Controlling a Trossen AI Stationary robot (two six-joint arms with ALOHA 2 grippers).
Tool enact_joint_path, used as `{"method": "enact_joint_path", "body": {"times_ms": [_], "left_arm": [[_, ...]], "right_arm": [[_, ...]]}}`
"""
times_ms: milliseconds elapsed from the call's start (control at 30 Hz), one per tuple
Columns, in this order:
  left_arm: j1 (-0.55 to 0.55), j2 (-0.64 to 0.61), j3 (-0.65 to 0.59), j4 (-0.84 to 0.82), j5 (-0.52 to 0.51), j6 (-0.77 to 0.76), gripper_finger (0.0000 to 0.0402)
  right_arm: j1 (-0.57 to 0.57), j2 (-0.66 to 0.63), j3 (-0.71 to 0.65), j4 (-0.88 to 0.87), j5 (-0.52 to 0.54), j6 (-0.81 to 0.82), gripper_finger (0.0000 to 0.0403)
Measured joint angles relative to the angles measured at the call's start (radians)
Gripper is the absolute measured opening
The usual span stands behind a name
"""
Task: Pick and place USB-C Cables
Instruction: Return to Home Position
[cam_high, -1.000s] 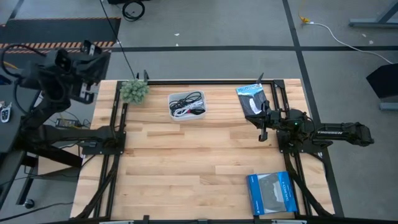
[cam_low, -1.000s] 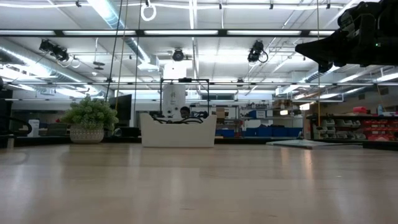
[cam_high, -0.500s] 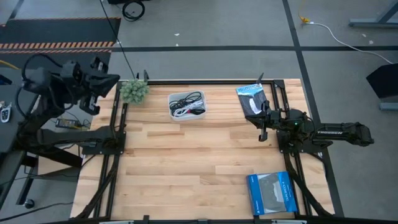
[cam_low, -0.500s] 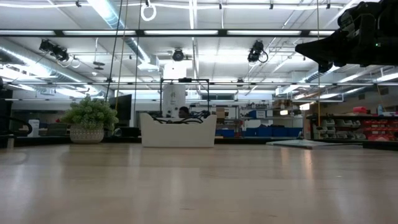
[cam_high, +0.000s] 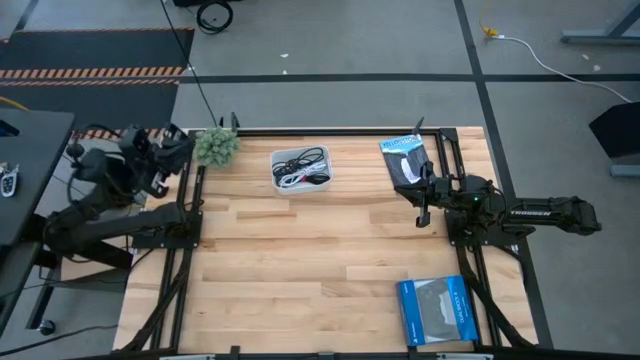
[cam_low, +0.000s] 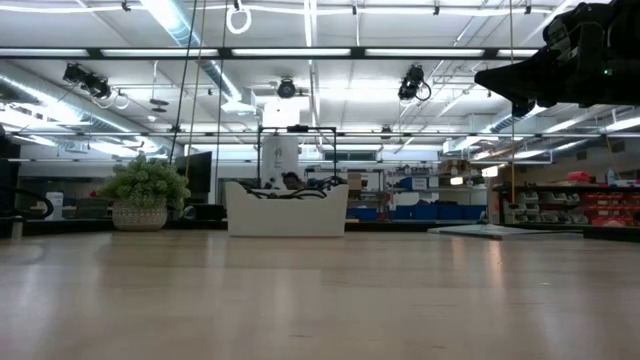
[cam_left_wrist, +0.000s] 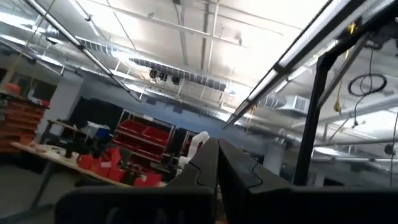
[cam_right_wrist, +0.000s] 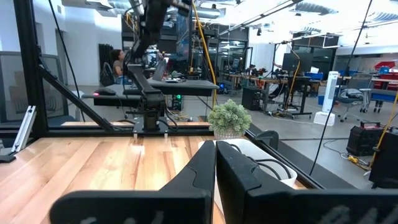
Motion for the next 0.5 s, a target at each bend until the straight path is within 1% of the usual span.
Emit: {"method": "enact_joint_path", "body": {"times_ms": [167,367,500], "left_arm": [[0.000,-0.066,-0.129,0.054,-0.025,-0.080,0.0011],[0.000,-0.124,-0.237,0.066,-0.075,-0.118,0.0011],[0.000,-0.164,-0.311,0.112,-0.088,-0.156,0.0011]], "right_arm": [[0.000,0.000,0.000,0.000,0.000,0.000,0.0020],[0.000,0.000,0.000,0.000,0.000,0.000,0.0020],[0.000,0.000,0.000,0.000,0.000,0.000,0.0020]]}}
